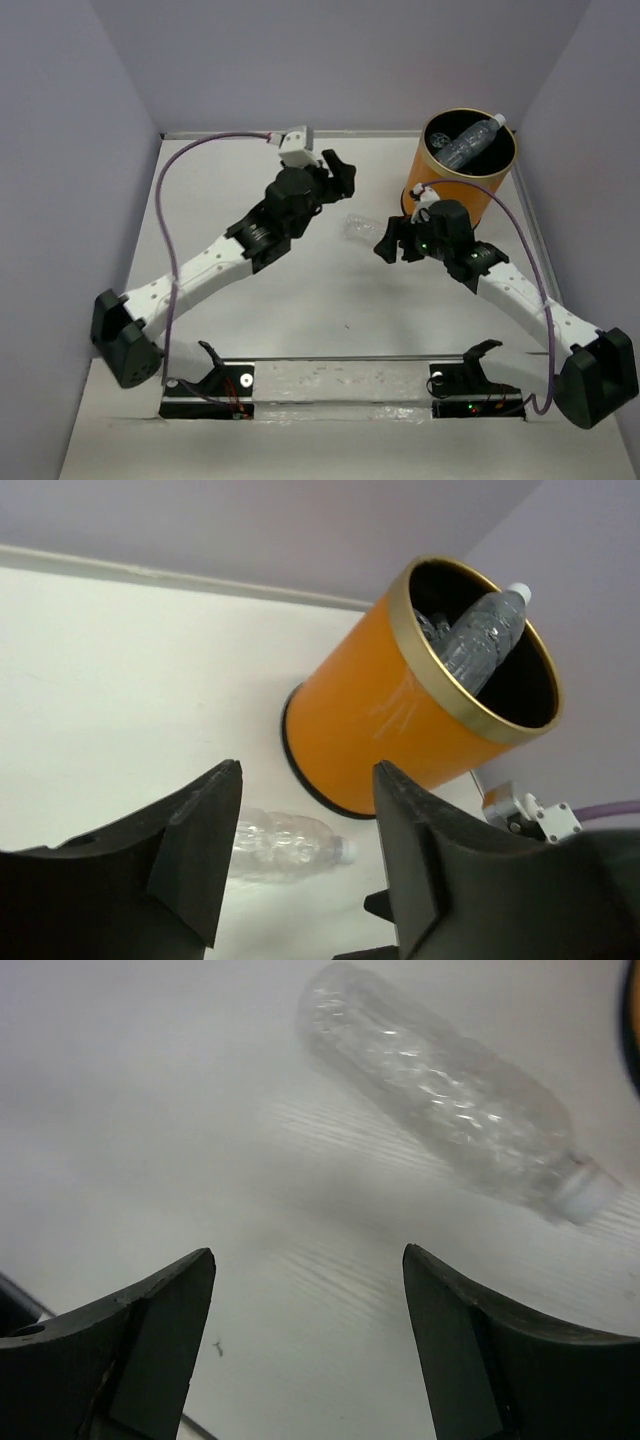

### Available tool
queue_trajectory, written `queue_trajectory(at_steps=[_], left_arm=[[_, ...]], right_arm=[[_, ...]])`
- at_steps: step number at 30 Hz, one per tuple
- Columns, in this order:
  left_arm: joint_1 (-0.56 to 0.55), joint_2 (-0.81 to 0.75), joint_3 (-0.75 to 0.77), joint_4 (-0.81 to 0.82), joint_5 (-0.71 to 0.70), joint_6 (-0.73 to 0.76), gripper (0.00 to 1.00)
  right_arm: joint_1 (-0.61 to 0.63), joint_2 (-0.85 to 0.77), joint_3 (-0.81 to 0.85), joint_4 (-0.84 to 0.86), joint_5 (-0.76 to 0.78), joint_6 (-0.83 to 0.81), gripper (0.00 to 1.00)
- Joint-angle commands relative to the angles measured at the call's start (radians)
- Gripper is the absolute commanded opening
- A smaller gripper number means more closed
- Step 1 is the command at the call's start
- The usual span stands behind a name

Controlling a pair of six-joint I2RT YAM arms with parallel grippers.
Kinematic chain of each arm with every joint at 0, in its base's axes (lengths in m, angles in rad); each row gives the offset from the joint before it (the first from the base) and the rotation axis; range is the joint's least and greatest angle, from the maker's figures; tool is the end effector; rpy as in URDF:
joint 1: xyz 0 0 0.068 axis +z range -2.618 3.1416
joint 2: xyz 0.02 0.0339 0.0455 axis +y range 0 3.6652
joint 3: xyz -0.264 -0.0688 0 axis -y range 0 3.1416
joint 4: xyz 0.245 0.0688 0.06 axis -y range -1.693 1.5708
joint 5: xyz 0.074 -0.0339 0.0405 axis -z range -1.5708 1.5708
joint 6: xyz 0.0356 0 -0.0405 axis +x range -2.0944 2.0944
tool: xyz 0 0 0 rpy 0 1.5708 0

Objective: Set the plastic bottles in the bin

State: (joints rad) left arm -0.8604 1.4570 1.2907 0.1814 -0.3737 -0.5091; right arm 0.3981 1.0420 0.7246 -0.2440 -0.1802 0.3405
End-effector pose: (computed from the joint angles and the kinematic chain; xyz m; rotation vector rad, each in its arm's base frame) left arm 0.2373 -0.2559 0.3960 -0.0225 1.6112 -0.7844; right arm 0.2101 0.0953 0.2639 -0.1719 2.1804 0.6196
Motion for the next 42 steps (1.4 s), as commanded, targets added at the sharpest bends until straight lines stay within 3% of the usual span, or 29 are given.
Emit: queue_trajectory(at_steps=[1, 2, 6, 9, 10, 16, 19, 21, 22, 24, 25, 28, 31, 36, 42], left_arm=[[0.02, -0.285, -0.155, -0.03, -0.112, 0.058, 0.75], [0.021, -0.37, -0.192, -0.06, -0.141, 0.073, 0.81], [0.029, -0.575, -0.252, -0.2, -0.188, 0.086, 0.87], [0.034, -0.685, -0.289, -0.296, -0.241, 0.098, 0.89], [0.034, -0.72, -0.292, -0.334, -0.254, 0.11, 0.9], [0.035, -0.819, -0.384, -0.359, -0.366, 0.138, 0.93], [0.046, -0.837, -0.407, -0.342, -0.343, 0.153, 0.94], [0.057, -0.848, -0.412, -0.339, -0.33, 0.161, 0.94], [0.06, -0.856, -0.416, -0.336, -0.324, 0.161, 0.94], [0.069, -0.862, -0.429, -0.332, -0.298, 0.162, 0.94], [0.078, -0.866, -0.43, -0.33, -0.289, 0.162, 0.94], [0.09, -0.868, -0.435, -0.323, -0.263, 0.169, 0.94], [0.136, -0.862, -0.441, -0.313, -0.211, 0.172, 0.94], [0.188, -0.863, -0.449, -0.296, -0.12, 0.165, 0.94], [0.212, -0.882, -0.455, -0.283, -0.087, 0.159, 0.94]], right_arm=[[0.114, 0.154, 0.171, 0.003, 0.065, -0.159, 0.82], [0.123, 0.23, 0.229, -0.012, 0.094, -0.225, 0.82], [0.137, 0.375, 0.367, -0.106, 0.188, -0.455, 0.83], [0.137, 0.504, 0.449, -0.144, 0.228, -0.621, 0.88], [0.137, 0.567, 0.473, -0.173, 0.223, -0.673, 0.96], [0.137, 0.859, 0.657, -0.299, 0.157, -0.768, 0.99], [0.137, 0.966, 0.725, -0.279, 0.171, -0.779, 0.91], [0.148, 1.018, 0.805, -0.25, 0.148, -0.75, 0.67], [0.166, 1.011, 0.815, -0.226, 0.145, -0.72, 0.53], [0.186, 0.93, 0.799, -0.123, 0.148, -0.695, 0.46], [0.195, 0.89, 0.794, -0.091, 0.163, -0.652, 0.35], [0.196, 0.696, 0.782, 0.038, 0.212, -0.58, 0.17], [0.196, 0.514, 0.777, 0.159, 0.387, -0.546, 0.19], [0.099, 0.371, 0.814, 0.284, 0.539, -0.555, 0.19], [-0.198, 0.279, 0.71, 0.437, 0.527, -0.376, 0.12]])
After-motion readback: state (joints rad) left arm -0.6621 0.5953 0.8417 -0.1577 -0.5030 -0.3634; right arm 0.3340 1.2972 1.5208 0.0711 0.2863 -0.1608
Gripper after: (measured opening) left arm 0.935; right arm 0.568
